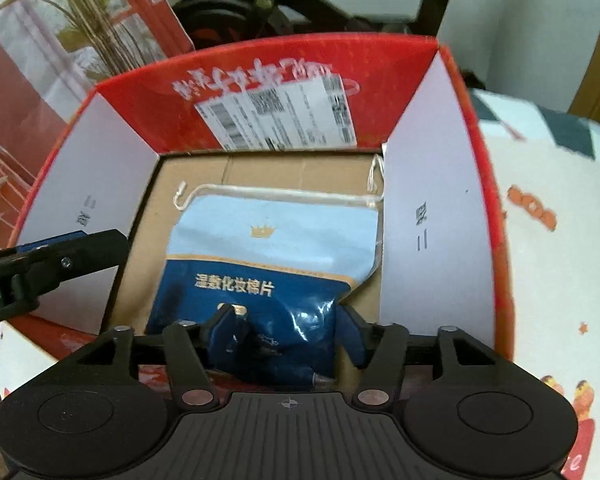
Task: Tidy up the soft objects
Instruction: 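Lower the blue bag into the red box and open both grippers, then move both grippers to the clear bag holding the green cable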
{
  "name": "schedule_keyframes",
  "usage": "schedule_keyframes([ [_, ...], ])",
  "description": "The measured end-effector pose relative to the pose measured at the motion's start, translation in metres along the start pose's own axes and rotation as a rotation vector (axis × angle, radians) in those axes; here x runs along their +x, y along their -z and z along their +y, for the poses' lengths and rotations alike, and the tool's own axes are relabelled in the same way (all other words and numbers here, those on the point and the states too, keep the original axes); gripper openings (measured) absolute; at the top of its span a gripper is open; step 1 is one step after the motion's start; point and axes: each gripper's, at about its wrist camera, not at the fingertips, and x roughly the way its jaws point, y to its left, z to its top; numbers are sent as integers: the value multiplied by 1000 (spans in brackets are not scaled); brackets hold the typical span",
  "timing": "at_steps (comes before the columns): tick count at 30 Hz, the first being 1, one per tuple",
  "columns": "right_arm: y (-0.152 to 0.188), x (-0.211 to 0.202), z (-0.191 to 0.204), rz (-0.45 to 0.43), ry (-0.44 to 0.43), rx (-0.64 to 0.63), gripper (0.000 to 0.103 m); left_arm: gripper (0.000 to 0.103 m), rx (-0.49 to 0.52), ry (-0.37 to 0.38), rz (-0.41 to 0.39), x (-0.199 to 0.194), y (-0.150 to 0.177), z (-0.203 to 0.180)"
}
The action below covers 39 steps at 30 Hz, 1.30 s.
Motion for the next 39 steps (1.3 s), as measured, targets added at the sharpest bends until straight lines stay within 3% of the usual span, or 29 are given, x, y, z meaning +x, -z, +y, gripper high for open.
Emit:
schedule_keyframes([
  [4, 8, -29, 9, -113, 10, -74, 65, 55, 14, -21, -40, -16, 5, 0],
  [12, 44, -80, 9, -323, -16, -160, 65, 55, 34, -46, -142, -59, 31, -4],
  [17, 72, -101, 6, -405, -46, -171, 65, 55, 55, -52, -180, -80, 51, -7],
  [28, 145, -115, 8, -508, -77, -197, 65, 55, 31, -55, -190, -98, 111, -4],
  [39, 204, -93, 8, -485, -97, -135, 65, 55, 10, -67, -160, -98, 152, -3],
])
